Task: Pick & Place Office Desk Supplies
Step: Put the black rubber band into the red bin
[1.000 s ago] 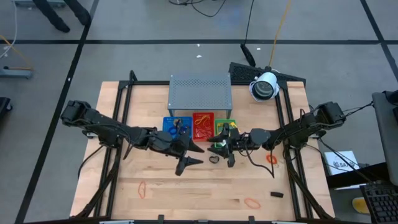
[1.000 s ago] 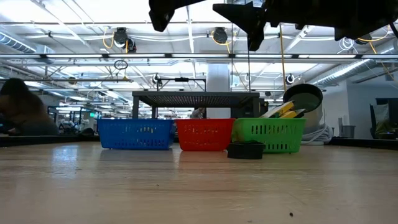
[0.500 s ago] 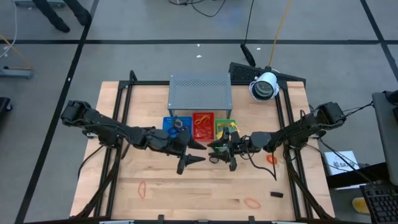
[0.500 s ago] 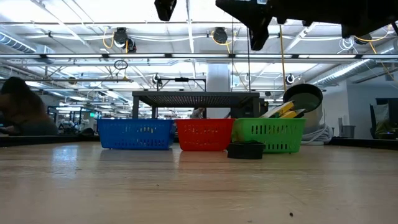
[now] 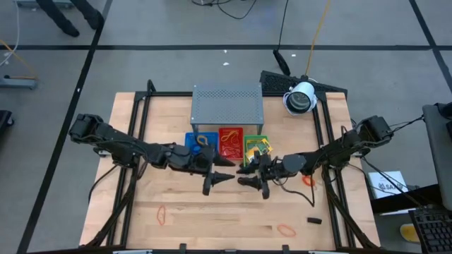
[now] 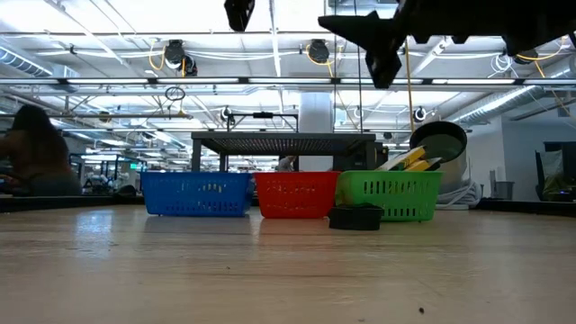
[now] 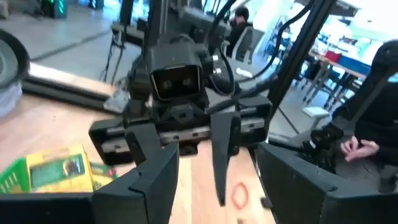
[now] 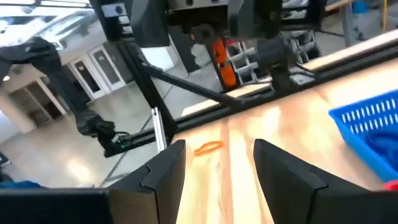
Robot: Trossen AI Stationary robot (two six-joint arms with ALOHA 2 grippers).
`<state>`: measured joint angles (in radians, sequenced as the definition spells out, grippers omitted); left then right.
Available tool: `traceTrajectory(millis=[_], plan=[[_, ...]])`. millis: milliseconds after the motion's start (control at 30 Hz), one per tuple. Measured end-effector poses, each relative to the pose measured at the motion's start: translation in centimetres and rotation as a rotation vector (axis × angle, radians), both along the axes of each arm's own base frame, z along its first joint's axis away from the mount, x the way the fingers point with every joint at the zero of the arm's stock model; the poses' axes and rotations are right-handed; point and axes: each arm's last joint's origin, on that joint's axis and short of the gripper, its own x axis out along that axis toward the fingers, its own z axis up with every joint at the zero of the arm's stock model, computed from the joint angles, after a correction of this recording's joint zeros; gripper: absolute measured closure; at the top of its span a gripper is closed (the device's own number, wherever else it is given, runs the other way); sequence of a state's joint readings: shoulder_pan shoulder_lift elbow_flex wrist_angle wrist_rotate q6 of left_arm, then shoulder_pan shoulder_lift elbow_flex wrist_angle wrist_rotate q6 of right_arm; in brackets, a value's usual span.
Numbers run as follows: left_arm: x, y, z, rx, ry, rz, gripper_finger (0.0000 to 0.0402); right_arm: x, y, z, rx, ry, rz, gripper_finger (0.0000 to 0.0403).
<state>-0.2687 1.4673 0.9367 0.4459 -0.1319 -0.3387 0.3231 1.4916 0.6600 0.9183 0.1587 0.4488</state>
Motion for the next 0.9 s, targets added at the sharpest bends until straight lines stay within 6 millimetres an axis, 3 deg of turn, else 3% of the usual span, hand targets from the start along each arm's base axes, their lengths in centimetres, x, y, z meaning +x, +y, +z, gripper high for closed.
traceTrajectory(millis=[200, 900], plan=[[-0.1, -0.1, -0.3, 0.007, 0.031, -0.014, 0.0176, 0.1, -0.3, 0.1, -0.025, -0.010, -0.085, 0.0220], [0.0, -0.1, -0.3, 0.074, 0.016, -0.009, 0.0176, 0.3, -1.0, 0.1, -0.116, -0.024, -0.103, 0.0220]])
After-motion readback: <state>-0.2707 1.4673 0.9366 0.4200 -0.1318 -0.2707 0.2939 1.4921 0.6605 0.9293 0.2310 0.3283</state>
